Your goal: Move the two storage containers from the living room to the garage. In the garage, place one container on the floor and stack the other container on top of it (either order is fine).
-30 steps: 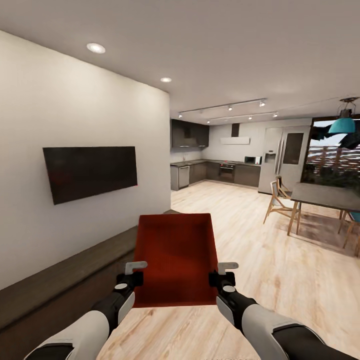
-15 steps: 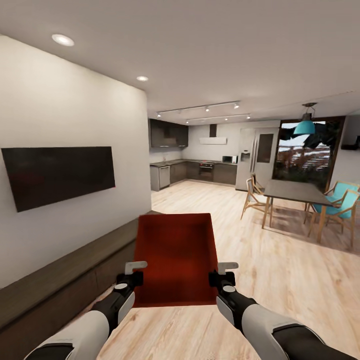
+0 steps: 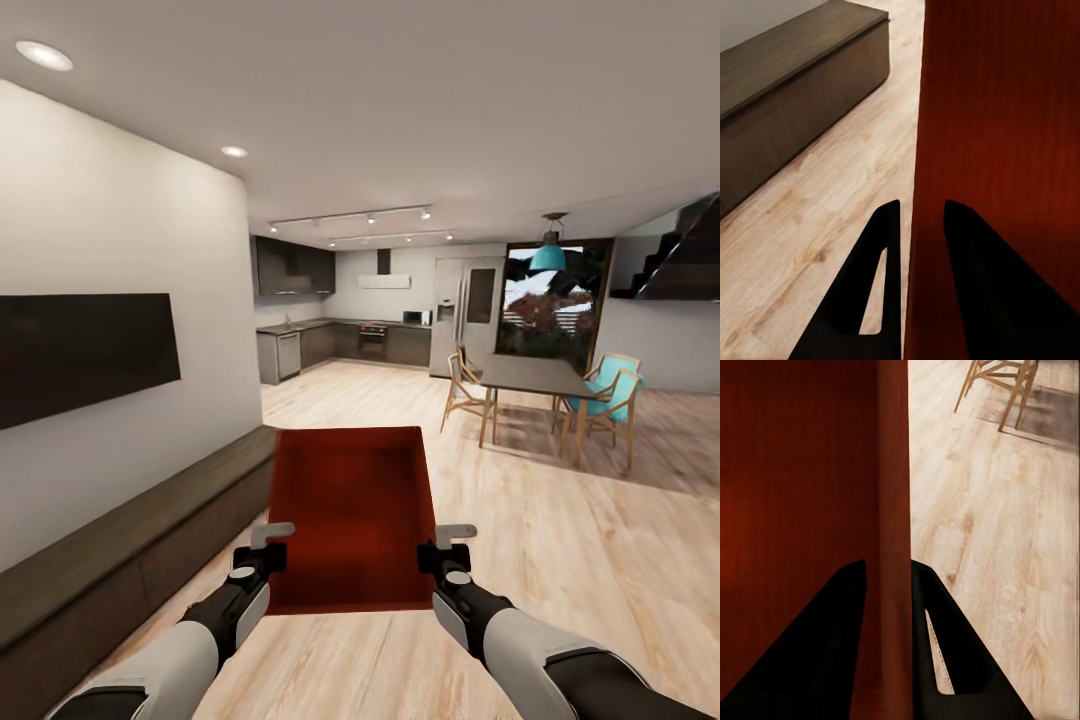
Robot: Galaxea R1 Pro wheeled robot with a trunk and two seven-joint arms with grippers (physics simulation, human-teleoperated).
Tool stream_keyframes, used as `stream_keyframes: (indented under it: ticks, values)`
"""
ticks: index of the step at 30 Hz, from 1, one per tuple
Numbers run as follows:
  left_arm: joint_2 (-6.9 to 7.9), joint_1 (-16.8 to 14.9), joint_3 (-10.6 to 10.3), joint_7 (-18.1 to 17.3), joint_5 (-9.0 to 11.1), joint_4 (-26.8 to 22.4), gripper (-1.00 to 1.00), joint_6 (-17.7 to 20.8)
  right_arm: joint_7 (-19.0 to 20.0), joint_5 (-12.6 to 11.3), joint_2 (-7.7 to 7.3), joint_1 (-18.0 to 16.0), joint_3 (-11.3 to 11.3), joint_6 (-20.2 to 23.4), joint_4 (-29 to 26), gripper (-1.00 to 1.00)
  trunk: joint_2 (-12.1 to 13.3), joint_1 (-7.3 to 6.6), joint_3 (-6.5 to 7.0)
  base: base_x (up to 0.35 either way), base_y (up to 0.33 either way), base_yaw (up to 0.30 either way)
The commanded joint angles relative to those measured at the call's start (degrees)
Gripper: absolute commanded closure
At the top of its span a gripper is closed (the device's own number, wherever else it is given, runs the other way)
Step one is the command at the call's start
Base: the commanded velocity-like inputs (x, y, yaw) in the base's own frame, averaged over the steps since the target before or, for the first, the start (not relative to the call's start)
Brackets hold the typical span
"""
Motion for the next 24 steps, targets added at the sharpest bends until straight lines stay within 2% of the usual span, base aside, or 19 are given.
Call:
stream_keyframes:
  ticks: [1,24]
  values:
    - [0.31,0.02,0.86,0.69,-0.06,0.25,1.00,-0.24,-0.79,0.18,0.00,-0.08,-1.10,-1.39,-0.10,1.00,-0.04,0.01,-0.01,0.000,0.000,-0.283]
    - [0.31,0.02,0.85,0.69,-0.06,0.21,1.00,-0.21,-0.79,0.09,0.01,-0.08,-1.10,-1.39,-0.10,1.00,-0.04,0.01,-0.01,0.000,0.000,-0.283]
